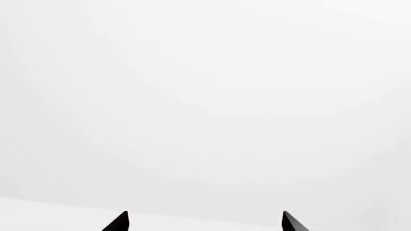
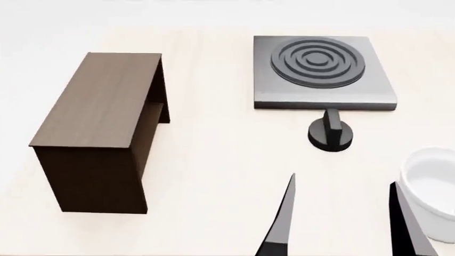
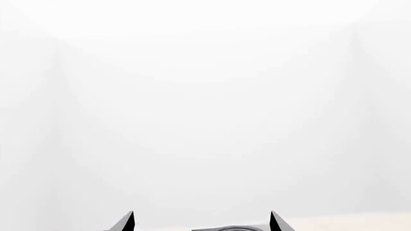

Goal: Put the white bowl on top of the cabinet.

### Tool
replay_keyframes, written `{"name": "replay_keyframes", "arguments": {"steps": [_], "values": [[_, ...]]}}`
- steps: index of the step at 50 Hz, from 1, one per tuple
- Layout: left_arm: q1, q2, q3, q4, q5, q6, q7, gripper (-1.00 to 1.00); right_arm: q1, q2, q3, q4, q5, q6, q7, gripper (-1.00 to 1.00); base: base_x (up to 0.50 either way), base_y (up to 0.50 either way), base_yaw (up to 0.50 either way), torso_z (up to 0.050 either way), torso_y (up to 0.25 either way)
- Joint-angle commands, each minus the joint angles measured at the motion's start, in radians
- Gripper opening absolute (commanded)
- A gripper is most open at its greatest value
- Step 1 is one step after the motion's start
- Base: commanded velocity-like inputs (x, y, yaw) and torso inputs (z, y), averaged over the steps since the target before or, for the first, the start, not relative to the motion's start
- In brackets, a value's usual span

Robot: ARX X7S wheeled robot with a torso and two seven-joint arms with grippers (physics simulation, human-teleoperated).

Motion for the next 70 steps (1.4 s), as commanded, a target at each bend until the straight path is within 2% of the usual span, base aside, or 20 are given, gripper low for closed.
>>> {"name": "replay_keyframes", "arguments": {"steps": [1,30,54,70], "values": [[-0.019,0.014,0.031,-0.046,0.033,-0.012,0.031,1.00,-0.006,-0.002,0.012,-0.002,-0.016,-0.024,-0.015,1.00,0.50,0.00,0.00,0.000,0.000],[-0.018,-0.002,0.046,-0.050,0.029,-0.007,0.017,1.00,0.007,0.014,-0.001,0.004,0.001,-0.001,0.014,1.00,0.49,0.00,0.00,0.000,0.000],[-0.015,-0.012,0.052,-0.057,0.024,-0.001,0.007,1.00,0.022,0.042,0.001,-0.006,0.018,0.023,0.053,1.00,0.00,0.00,0.00,0.000,0.000],[-0.016,-0.014,0.053,-0.087,0.018,0.021,0.005,1.00,0.002,0.091,0.143,-0.032,0.050,0.047,0.109,1.00,0.00,0.00,0.00,0.000,0.000]]}}
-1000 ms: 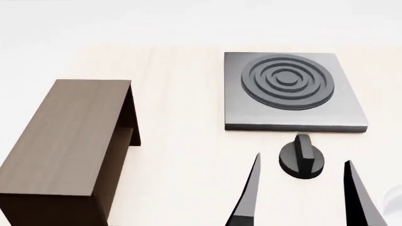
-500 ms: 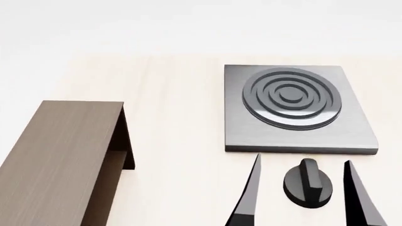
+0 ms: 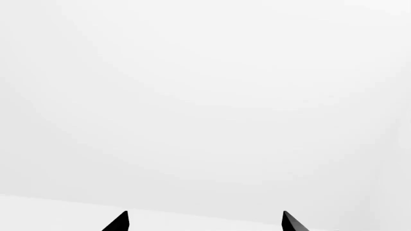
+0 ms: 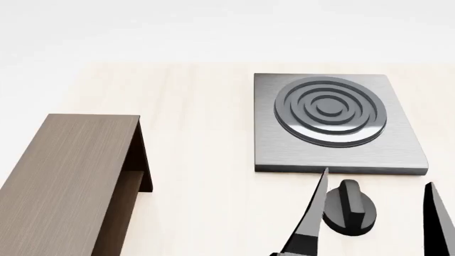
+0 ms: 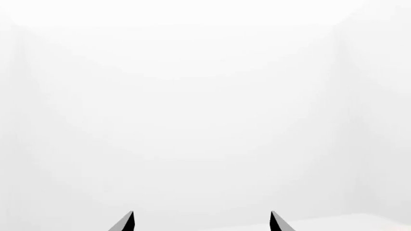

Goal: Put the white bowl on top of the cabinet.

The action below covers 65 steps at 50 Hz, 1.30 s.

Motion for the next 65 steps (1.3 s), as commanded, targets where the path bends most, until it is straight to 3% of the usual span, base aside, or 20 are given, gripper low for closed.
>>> {"name": "replay_keyframes", "arguments": {"steps": [1,12,19,28,38,46,51,58,65], "values": [[-0.024,0.020,0.027,-0.073,0.031,0.003,0.038,1.00,-0.018,0.027,0.122,-0.029,0.006,0.035,0.022,1.00,0.00,0.00,0.00,0.000,0.000],[-0.016,0.020,0.018,-0.088,0.015,0.023,0.036,1.00,-0.065,0.057,0.254,-0.076,0.041,0.063,0.059,1.00,0.00,0.00,0.00,0.000,0.000],[-0.014,0.019,0.017,-0.093,0.012,0.029,0.033,1.00,-0.129,0.077,0.410,-0.117,0.111,0.047,0.103,1.00,0.00,0.00,0.00,0.000,0.000],[-0.011,0.017,0.017,-0.094,0.008,0.034,0.030,1.00,-0.257,0.243,0.468,-0.118,0.218,-0.071,0.298,1.00,0.00,0.00,0.00,0.000,0.000],[-0.012,0.014,0.020,-0.098,0.007,0.037,0.027,1.00,-0.396,0.309,0.581,-0.114,0.283,-0.180,0.413,1.00,0.00,0.00,0.00,0.000,0.000],[-0.012,0.011,0.023,-0.100,0.005,0.037,0.025,1.00,-0.408,0.312,0.616,-0.086,0.321,-0.147,0.470,1.00,0.00,0.00,0.00,0.000,0.000],[-0.012,0.010,0.025,-0.102,0.004,0.039,0.025,1.00,-0.419,0.330,0.681,-0.029,0.453,-0.048,0.537,1.00,0.00,0.00,0.00,0.000,0.000],[-0.014,0.007,0.027,-0.104,0.003,0.038,0.022,1.00,-0.438,0.308,0.738,0.039,0.542,-0.069,0.508,1.00,0.00,0.00,0.00,0.000,0.000],[-0.013,0.006,0.028,-0.107,0.000,0.042,0.021,1.00,-0.415,0.354,0.759,0.094,0.590,-0.007,0.541,1.00,0.00,0.00,0.00,0.000,0.000]]}}
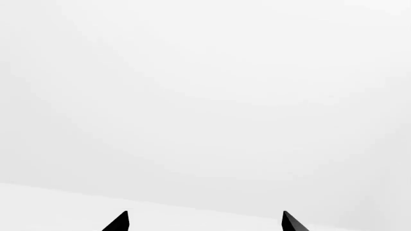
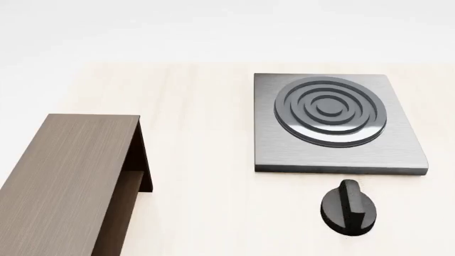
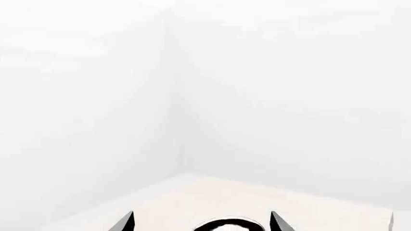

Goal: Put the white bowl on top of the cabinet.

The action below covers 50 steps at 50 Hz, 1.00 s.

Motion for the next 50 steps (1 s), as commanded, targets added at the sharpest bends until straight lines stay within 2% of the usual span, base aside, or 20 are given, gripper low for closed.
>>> {"name": "replay_keyframes", "arguments": {"steps": [1,26,36,45,47,50], "values": [[-0.019,0.018,0.027,-0.048,0.033,-0.012,0.035,1.00,0.001,0.027,0.075,0.084,0.083,0.066,0.028,1.00,0.00,0.00,0.00,0.000,0.000],[-0.014,0.011,0.031,-0.046,0.034,-0.012,0.027,1.00,0.023,0.080,0.135,0.125,0.218,0.149,0.066,1.00,0.00,0.00,0.00,0.000,0.000],[-0.016,0.008,0.034,-0.047,0.033,-0.014,0.025,1.00,0.081,0.151,0.103,0.172,0.443,0.287,0.222,1.00,0.00,0.00,0.00,0.000,0.000],[-0.017,0.006,0.037,-0.047,0.035,-0.015,0.021,1.00,0.090,0.139,0.164,0.216,0.642,0.295,0.259,1.00,0.00,0.00,0.00,0.000,0.000],[-0.016,0.006,0.036,-0.047,0.034,-0.014,0.020,1.00,0.098,0.124,0.170,0.233,0.702,0.283,0.224,1.00,0.00,0.00,0.00,0.000,0.000],[-0.019,0.005,0.039,-0.049,0.035,-0.015,0.020,1.00,0.088,0.143,0.177,0.250,0.761,0.304,0.265,1.00,0.00,0.00,0.00,0.000,0.000]]}}
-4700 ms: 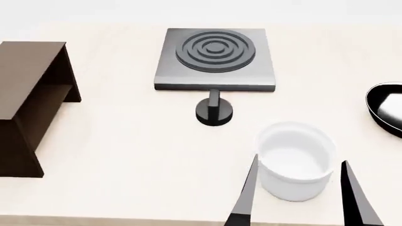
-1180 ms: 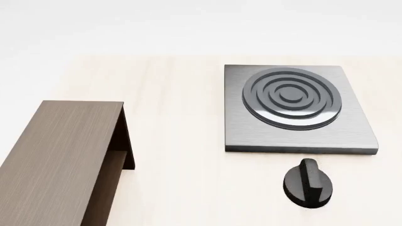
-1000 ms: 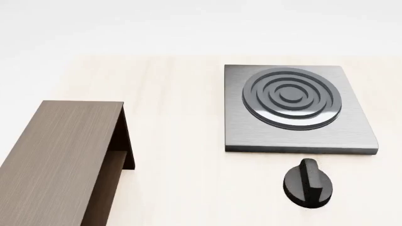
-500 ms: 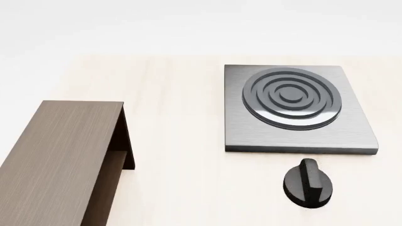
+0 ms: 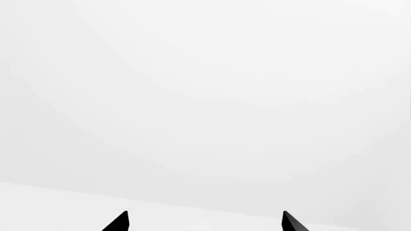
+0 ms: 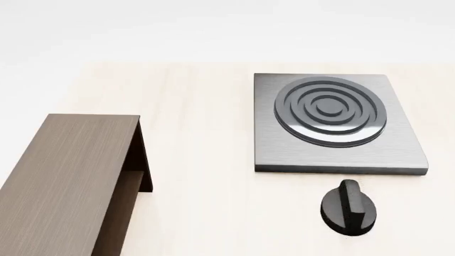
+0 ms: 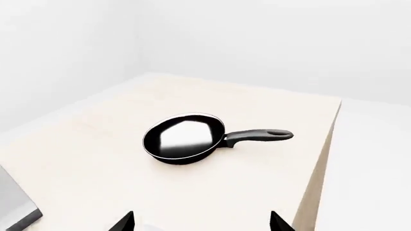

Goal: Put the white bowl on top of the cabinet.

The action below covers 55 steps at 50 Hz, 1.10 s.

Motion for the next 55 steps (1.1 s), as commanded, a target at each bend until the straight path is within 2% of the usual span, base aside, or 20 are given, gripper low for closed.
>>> {"name": "replay_keyframes", "arguments": {"steps": [1,34,55], "values": [[-0.023,0.017,0.029,-0.047,0.037,-0.018,0.035,1.00,0.012,0.000,0.046,0.061,0.220,0.044,0.037,1.00,0.00,0.00,0.00,0.000,0.000],[-0.020,0.010,0.032,-0.048,0.036,-0.015,0.027,1.00,0.081,0.005,-0.024,0.133,0.260,0.046,-0.014,1.00,0.00,0.00,0.00,0.000,0.000],[-0.021,0.007,0.038,-0.049,0.039,-0.017,0.022,1.00,0.171,0.007,-0.127,0.247,0.227,0.048,-0.030,1.00,0.00,0.00,0.00,0.000,0.000]]}}
